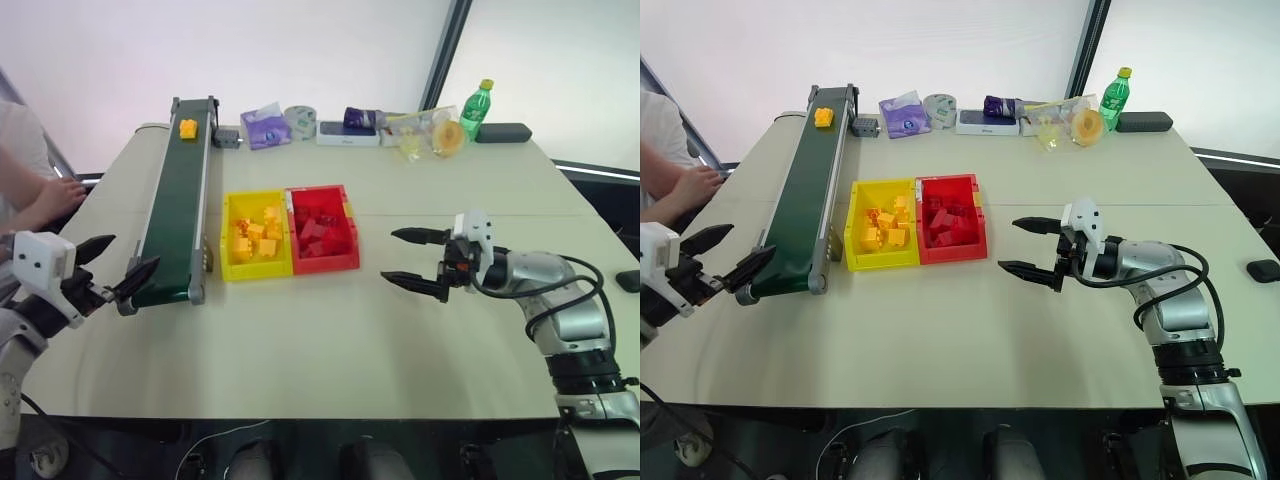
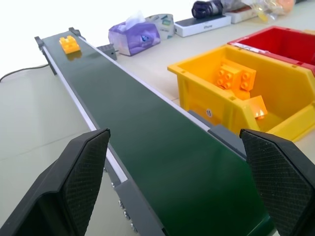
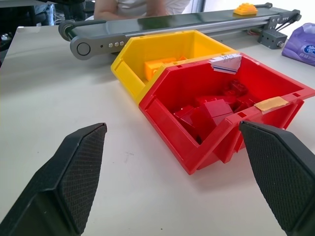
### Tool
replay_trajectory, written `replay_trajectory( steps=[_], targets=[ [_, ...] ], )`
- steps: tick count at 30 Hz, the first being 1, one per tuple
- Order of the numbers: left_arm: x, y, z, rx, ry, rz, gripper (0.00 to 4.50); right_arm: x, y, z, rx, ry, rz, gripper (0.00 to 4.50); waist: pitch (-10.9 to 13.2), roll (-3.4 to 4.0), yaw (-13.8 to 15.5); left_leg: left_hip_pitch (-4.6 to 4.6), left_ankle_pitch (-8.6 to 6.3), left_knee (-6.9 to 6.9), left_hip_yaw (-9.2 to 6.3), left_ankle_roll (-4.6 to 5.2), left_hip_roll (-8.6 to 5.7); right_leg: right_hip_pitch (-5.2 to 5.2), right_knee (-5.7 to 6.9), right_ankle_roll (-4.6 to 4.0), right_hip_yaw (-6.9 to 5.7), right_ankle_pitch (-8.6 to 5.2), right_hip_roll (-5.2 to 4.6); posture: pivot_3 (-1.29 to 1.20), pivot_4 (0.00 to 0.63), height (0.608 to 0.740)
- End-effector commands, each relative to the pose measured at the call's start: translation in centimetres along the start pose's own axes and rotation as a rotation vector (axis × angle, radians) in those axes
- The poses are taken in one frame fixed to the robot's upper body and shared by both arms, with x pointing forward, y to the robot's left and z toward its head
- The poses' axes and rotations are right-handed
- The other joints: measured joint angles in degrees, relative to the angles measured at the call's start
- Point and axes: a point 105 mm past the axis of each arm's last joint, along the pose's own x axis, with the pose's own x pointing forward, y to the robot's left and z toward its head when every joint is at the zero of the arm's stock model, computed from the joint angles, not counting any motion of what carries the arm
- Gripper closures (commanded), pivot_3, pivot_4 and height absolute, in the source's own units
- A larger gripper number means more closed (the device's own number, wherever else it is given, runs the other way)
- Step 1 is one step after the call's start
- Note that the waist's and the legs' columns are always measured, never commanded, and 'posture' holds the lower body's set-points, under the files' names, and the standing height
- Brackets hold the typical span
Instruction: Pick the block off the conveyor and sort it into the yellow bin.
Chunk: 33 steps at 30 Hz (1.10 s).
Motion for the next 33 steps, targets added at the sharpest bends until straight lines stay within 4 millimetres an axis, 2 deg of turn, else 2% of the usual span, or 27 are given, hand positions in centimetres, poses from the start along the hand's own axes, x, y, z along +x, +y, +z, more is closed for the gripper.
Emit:
replay_trajectory(
  steps=[1,4,8,12,20,28,33],
  targets=[
    [0.2,-0.6,1.3,0.026,-0.047,0.012,0.04,0.3,-0.3,1.5,-0.052,-0.038,0.003,0.0,0.0,0.0,0.01,0.0,0.0,0.0,0.0,0.0,0.0,0.0,0.0,0.0,0.0,0.0,0.0,0.0,0.15,0.74],
    [0.5,-1.6,1.0,0.05,-0.026,-0.007,0.04,0.5,-0.3,1.5,-0.052,-0.041,0.008,0.0,0.0,0.0,0.0,0.0,0.0,0.0,0.0,0.0,0.0,0.01,0.0,0.0,0.0,0.0,0.0,0.0,0.15,0.74],
    [0.9,-2.0,1.5,0.03,-0.045,0.028,0.04,0.6,-0.3,1.6,-0.052,-0.043,0.011,0.0,0.0,0.0,0.03,0.0,0.0,0.0,-0.01,0.0,0.0,0.01,0.0,0.0,0.01,0.0,0.01,0.0,0.15,0.74],
    [1.0,-1.6,1.3,0.046,-0.04,0.083,0.04,0.7,-0.3,1.5,-0.051,-0.045,0.015,0.0,0.0,0.0,0.03,0.0,0.0,0.0,-0.01,0.0,0.0,0.01,0.0,0.0,0.01,0.0,0.02,0.0,0.15,0.74],
    [0.7,-0.1,0.3,-0.083,0.012,0.148,0.04,0.7,-0.2,1.5,-0.049,-0.045,0.021,0.0,0.0,0.0,0.05,0.0,0.0,0.01,-0.01,0.0,0.0,0.01,0.0,0.0,0.01,0.0,0.02,0.0,0.15,0.74],
    [1.2,0.0,2.0,-0.162,-0.015,0.119,0.04,0.8,0.0,1.2,-0.045,-0.043,0.022,0.0,0.0,0.0,0.06,0.0,0.01,0.01,-0.02,-0.01,0.0,0.02,0.0,0.0,0.01,0.0,0.03,0.0,0.15,0.74],
    [1.0,0.2,2.3,-0.134,-0.013,0.111,0.04,0.6,0.0,1.2,-0.046,-0.043,0.02,0.0,0.0,0.0,0.05,0.0,0.01,0.01,-0.02,-0.01,0.0,0.02,0.0,0.0,0.0,0.0,0.04,0.0,0.15,0.74]
  ],
)
